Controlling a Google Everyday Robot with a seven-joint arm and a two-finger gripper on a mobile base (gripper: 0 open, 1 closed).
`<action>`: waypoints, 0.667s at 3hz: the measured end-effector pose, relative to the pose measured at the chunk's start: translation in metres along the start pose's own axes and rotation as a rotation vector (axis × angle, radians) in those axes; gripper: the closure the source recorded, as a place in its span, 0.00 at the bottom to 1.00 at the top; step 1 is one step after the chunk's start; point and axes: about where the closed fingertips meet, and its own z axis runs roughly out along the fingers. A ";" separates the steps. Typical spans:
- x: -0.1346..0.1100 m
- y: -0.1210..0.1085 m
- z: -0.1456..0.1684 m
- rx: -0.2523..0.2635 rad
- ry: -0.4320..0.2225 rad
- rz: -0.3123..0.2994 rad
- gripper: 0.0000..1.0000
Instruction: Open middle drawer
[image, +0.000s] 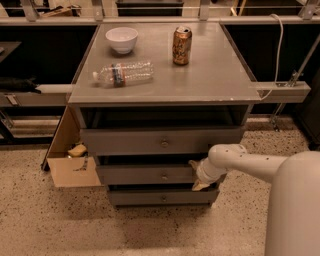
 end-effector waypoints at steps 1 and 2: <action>-0.004 0.008 -0.010 0.014 -0.001 -0.006 0.72; -0.007 0.006 -0.017 0.014 -0.001 -0.006 0.97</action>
Offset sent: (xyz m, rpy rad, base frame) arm -0.0341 -0.0018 0.0268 0.0094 -0.0374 0.0150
